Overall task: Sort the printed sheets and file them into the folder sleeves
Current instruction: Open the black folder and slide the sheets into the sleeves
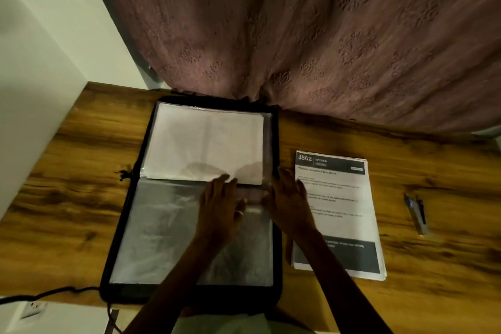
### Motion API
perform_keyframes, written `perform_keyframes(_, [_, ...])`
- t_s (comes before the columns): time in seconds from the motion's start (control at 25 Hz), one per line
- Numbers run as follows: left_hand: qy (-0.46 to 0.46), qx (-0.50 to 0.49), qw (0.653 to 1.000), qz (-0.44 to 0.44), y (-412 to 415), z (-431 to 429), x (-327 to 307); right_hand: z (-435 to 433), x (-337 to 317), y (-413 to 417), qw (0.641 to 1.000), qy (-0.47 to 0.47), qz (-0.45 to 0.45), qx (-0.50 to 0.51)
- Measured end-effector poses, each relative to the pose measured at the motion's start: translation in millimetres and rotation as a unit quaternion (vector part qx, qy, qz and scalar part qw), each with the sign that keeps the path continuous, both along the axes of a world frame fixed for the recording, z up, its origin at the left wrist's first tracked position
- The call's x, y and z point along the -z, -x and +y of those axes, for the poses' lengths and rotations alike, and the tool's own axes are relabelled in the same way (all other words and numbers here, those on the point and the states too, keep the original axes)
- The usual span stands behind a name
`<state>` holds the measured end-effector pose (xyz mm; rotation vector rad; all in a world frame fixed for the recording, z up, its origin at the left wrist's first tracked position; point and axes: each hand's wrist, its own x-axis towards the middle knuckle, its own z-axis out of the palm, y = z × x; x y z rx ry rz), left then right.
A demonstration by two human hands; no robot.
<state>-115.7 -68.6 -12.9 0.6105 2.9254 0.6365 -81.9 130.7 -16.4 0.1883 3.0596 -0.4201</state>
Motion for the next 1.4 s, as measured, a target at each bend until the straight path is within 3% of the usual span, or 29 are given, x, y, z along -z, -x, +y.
perform_keyframes(0.12, [-0.047, -0.006, 0.998, -0.045, -23.9, 26.8, -6.3, 50.8, -0.3, -40.2, 0.997, -0.029, 0.016, 0.076])
perform_keyframes(0.32, [-0.146, -0.045, 0.970, -0.189, -51.7, 80.4, -15.2, 99.1, 9.5, -81.1, 0.979, -0.052, -0.039, 0.195])
perform_keyframes(0.6, [-0.130, -0.081, 0.963, -0.223, -69.8, 134.8, -18.5, 99.9, 13.9, -97.5, 0.991, -0.034, -0.049, 0.119])
perform_keyframes(0.76, [-0.171, -0.179, 0.932, -0.264, -69.9, 149.0, -16.5, 106.1, 20.3, -101.7, 0.995, -0.054, -0.023, 0.084])
perform_keyframes(0.92, [-0.191, -0.211, 0.926, -0.249, -66.6, 158.7, -14.4, 113.3, 25.0, -103.5, 0.996, -0.055, 0.015, 0.070])
perform_keyframes(1.12, [-0.191, -0.204, 0.937, -0.210, -74.3, 167.0, -13.9, 112.9, 21.9, -103.9, 0.996, -0.043, -0.001, 0.075])
perform_keyframes(1.24, [-0.200, -0.138, 0.956, -0.161, -77.6, 161.7, -18.7, 121.9, 0.8, -86.1, 0.994, 0.035, 0.031, 0.104])
perform_keyframes(1.4, [-0.209, -0.036, 0.966, -0.147, -68.1, 144.0, -35.3, 146.8, -54.6, -39.5, 0.981, 0.142, 0.108, 0.071])
